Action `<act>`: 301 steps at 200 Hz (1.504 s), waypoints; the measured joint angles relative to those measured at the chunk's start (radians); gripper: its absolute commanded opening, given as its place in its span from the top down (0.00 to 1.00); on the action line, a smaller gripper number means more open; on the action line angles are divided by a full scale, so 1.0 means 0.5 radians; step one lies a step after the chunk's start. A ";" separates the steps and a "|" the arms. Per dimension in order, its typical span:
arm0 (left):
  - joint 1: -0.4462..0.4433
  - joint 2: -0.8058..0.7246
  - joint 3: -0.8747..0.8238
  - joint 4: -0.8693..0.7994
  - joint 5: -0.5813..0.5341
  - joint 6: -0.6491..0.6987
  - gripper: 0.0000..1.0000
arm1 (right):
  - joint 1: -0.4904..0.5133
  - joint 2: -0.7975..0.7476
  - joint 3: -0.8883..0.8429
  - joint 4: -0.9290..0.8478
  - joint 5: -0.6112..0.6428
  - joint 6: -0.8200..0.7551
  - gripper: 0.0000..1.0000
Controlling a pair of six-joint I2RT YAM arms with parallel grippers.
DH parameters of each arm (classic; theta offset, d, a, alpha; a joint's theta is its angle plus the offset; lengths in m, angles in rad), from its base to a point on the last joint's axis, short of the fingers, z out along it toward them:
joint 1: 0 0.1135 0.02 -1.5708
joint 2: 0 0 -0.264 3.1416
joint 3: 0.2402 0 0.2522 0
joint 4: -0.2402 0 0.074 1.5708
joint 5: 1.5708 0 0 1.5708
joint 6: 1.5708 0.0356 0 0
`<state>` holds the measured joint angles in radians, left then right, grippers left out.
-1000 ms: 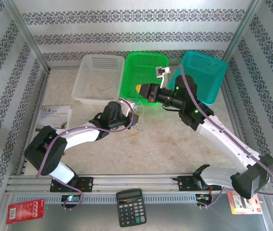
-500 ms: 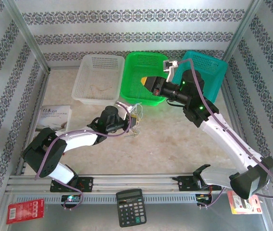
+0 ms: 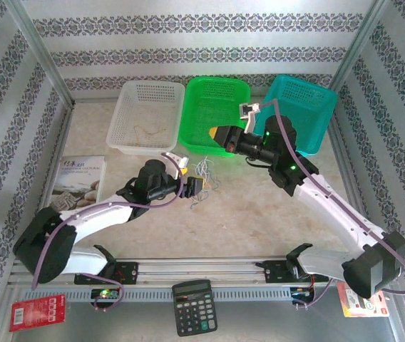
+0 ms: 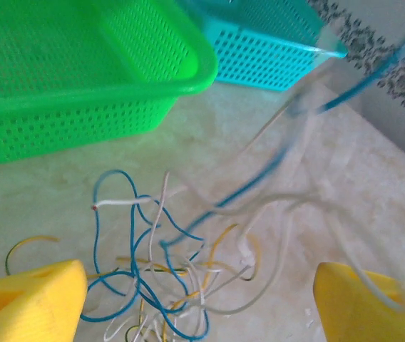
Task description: Untangle the cables
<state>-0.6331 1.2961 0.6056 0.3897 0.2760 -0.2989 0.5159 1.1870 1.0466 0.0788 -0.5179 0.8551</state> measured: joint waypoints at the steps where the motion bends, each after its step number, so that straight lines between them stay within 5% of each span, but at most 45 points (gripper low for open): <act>1: 0.000 -0.005 0.001 -0.002 -0.001 0.000 0.16 | 0.002 0.000 -0.003 0.000 0.000 -0.002 1.00; 47: 0.002 -0.089 0.054 -0.074 -0.001 0.012 0.22 | 0.038 -0.005 -0.071 0.001 0.001 -0.034 1.00; 168: 0.012 0.147 0.151 -0.089 0.084 0.001 0.55 | 0.073 -0.044 -0.082 0.002 0.008 -0.040 1.00; 217: 0.014 0.224 0.151 -0.076 0.125 -0.024 1.00 | 0.090 -0.049 -0.082 0.002 0.008 -0.041 1.00; 301: 0.014 0.190 -0.028 0.111 0.127 -0.055 1.00 | -0.153 -0.058 -0.082 -0.038 0.015 -0.039 1.00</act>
<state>-0.6262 1.3911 0.5915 0.4454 0.3393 -0.3264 0.4393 1.1580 1.0054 0.0597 -0.5102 0.8356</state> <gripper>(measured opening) 0.053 0.056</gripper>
